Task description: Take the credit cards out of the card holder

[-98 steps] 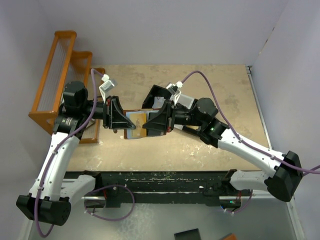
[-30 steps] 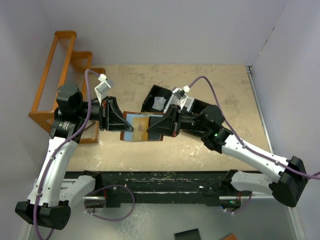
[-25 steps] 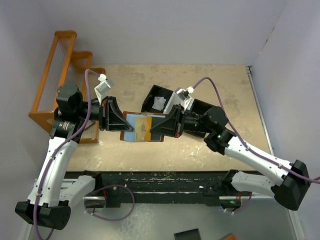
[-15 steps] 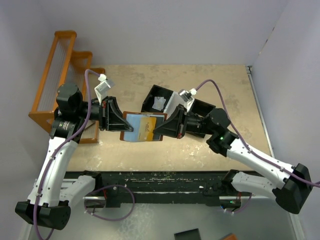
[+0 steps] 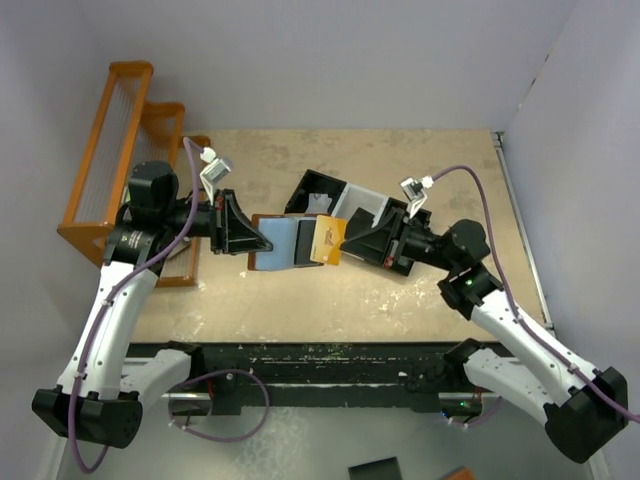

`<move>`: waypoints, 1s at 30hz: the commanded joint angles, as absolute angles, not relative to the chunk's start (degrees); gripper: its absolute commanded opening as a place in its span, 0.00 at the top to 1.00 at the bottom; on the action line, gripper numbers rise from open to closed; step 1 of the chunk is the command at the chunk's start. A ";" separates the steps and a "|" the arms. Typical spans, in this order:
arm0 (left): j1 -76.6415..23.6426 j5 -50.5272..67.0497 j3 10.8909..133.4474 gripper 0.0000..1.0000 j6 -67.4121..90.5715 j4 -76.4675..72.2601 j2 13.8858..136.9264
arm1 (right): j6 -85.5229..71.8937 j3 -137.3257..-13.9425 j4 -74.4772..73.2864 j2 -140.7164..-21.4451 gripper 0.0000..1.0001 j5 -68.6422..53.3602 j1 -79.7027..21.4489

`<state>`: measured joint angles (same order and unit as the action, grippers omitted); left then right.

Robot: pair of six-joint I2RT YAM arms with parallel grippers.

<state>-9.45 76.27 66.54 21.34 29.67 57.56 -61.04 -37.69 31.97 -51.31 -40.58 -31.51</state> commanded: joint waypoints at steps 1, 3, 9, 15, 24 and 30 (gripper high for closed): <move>-9.58 71.42 69.35 1.00 13.21 35.39 57.23 | -61.60 -37.09 29.95 -48.69 1.00 -44.12 -28.32; -9.58 69.96 69.39 1.00 12.52 35.71 57.13 | -61.25 -36.50 28.03 -47.52 1.00 -44.82 -26.62; -9.58 66.24 70.14 1.00 10.11 38.17 57.40 | -55.41 -35.87 14.56 -46.10 1.00 -45.48 -18.51; -9.58 65.58 70.90 1.00 8.27 40.23 57.17 | -49.97 -34.70 5.32 -48.86 1.00 -45.25 -6.76; -9.58 66.85 71.93 1.00 7.74 41.61 56.43 | -42.82 -35.06 -3.37 -52.47 1.00 -40.98 2.08; -9.58 68.17 71.98 1.00 8.71 40.70 56.34 | -39.52 -35.38 -5.80 -55.33 1.00 -35.33 2.89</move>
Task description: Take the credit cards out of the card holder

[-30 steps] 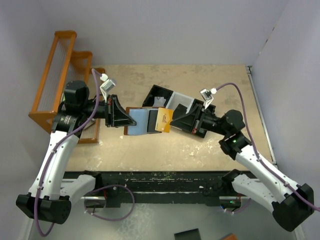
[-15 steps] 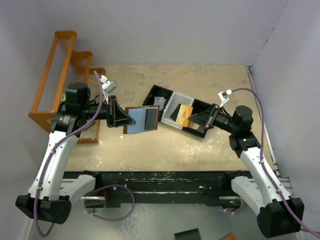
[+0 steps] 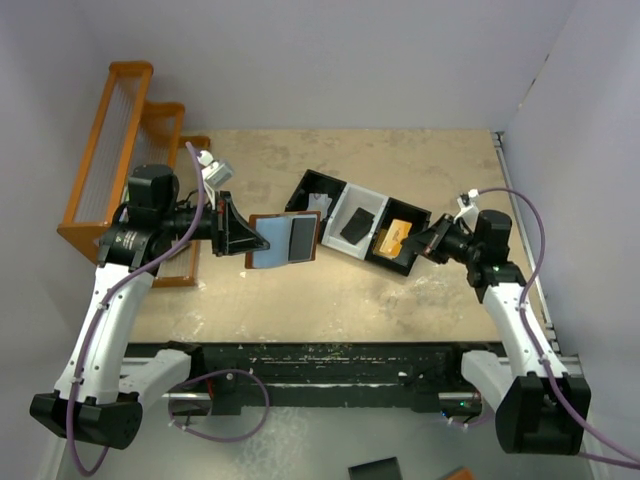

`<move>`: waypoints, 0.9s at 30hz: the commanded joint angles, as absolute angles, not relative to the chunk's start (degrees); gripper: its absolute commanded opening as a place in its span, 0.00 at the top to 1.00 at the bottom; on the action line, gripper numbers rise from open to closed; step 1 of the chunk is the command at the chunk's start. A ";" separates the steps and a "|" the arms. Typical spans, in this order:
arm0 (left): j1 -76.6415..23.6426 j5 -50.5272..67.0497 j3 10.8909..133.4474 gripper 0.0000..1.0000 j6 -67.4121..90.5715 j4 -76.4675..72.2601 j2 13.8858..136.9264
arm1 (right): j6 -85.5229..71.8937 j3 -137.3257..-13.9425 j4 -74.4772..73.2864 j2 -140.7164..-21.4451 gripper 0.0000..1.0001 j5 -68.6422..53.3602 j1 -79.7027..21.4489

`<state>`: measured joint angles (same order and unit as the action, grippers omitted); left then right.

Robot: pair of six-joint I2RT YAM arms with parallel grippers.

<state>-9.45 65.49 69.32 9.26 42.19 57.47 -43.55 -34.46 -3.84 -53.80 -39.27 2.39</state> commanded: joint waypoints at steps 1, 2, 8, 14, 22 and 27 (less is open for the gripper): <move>-9.58 68.78 72.03 1.00 8.89 40.53 56.27 | -38.95 -35.64 -5.65 -56.20 1.00 -34.66 2.92; -9.58 69.42 72.11 1.00 8.98 40.30 56.07 | -38.76 -35.94 -5.41 -57.21 1.00 -33.96 2.90; -9.58 71.67 72.07 1.00 12.28 37.30 54.68 | -36.52 -38.70 -3.32 -66.26 1.00 -32.63 2.90; -9.58 72.60 73.12 1.00 11.88 38.33 53.89 | -35.13 -42.04 -0.16 -74.30 1.00 -31.20 2.96; -9.58 73.54 74.48 1.00 11.56 39.29 53.44 | -34.51 -45.17 3.68 -81.51 1.00 -29.86 2.84; -9.58 73.96 74.91 1.00 12.71 38.36 53.86 | -34.06 -45.12 4.28 -82.54 1.00 -30.00 2.50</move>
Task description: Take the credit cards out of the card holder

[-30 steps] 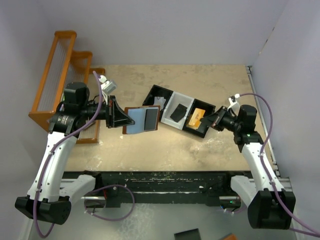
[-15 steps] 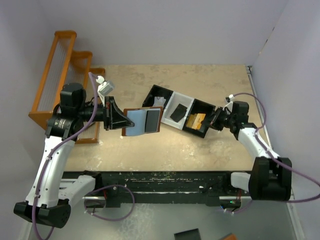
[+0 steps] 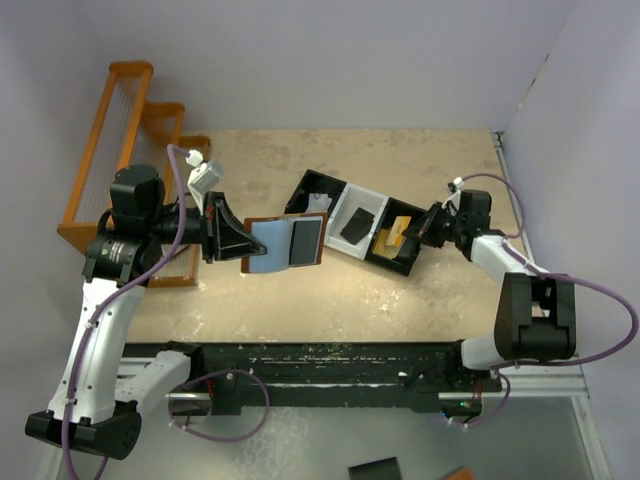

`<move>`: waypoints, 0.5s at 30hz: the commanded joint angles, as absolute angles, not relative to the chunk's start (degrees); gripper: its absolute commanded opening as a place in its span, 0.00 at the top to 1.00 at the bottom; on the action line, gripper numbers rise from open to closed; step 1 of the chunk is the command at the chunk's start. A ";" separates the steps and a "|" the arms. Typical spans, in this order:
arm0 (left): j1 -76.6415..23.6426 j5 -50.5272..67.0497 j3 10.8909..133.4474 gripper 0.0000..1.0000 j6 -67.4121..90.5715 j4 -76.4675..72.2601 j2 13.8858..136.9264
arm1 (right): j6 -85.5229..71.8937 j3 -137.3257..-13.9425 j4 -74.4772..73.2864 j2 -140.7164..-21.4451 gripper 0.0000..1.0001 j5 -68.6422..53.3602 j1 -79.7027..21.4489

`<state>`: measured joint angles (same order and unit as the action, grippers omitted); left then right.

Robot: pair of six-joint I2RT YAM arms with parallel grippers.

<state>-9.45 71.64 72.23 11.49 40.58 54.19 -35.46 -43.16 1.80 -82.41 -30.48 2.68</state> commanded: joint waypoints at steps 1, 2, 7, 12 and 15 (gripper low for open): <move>-9.58 74.04 74.95 1.00 13.19 37.79 53.88 | -33.93 -45.26 4.30 -82.72 1.00 -30.03 2.28; -9.58 74.09 74.97 1.00 13.60 37.26 53.95 | -33.93 -45.31 4.31 -82.93 1.00 -30.09 1.98; -9.58 74.27 75.14 1.00 14.58 36.27 53.88 | -33.39 -46.58 3.09 -83.93 0.99 -28.93 0.12; -9.58 74.52 75.14 1.00 14.87 36.10 53.67 | -31.94 -47.40 0.00 -82.84 0.89 -25.58 -0.07; -9.59 74.68 75.30 1.00 15.47 35.53 53.70 | -30.61 -48.08 -4.02 -82.00 0.82 -23.76 -0.08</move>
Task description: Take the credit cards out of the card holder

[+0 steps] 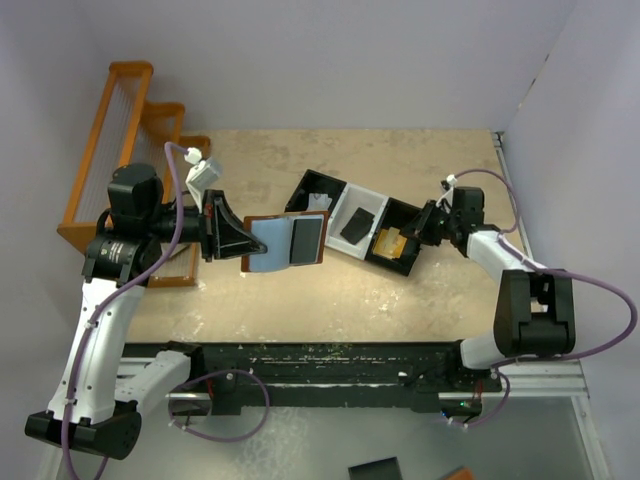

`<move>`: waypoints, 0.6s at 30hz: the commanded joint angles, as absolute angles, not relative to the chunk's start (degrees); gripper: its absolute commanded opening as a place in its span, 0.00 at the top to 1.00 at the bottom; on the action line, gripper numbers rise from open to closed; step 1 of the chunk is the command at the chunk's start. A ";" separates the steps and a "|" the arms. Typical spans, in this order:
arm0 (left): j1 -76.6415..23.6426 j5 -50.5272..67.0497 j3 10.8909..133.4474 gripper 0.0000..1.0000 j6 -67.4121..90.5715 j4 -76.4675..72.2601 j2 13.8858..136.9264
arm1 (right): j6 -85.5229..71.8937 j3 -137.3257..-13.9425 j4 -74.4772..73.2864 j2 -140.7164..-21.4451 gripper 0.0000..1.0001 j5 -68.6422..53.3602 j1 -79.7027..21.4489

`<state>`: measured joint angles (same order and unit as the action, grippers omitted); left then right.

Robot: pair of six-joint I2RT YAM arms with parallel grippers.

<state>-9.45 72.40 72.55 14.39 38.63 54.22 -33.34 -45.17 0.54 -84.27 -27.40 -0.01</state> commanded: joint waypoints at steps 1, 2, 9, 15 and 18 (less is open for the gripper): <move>-9.58 74.83 75.31 1.00 15.73 35.36 53.67 | -30.18 -48.42 -5.28 -81.62 0.81 -23.35 -0.09; -9.58 75.00 75.42 1.00 16.04 35.17 53.62 | -29.88 -48.76 -6.30 -81.13 0.81 -23.02 -0.08; -9.58 75.53 75.58 1.00 18.56 32.87 53.02 | -30.10 -50.98 -8.13 -70.70 0.67 -25.30 -0.34; -9.58 75.79 74.11 1.00 24.03 26.09 52.76 | -36.67 -50.61 0.50 -57.99 0.41 -32.74 -10.02; -9.58 76.05 72.79 1.00 28.78 21.34 52.31 | -43.14 -49.43 10.43 -53.15 0.29 -35.81 -16.89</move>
<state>-9.45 74.19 73.03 22.09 30.76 53.65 -35.24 -48.21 -2.79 -58.57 -29.12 -9.89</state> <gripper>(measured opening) 0.066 0.659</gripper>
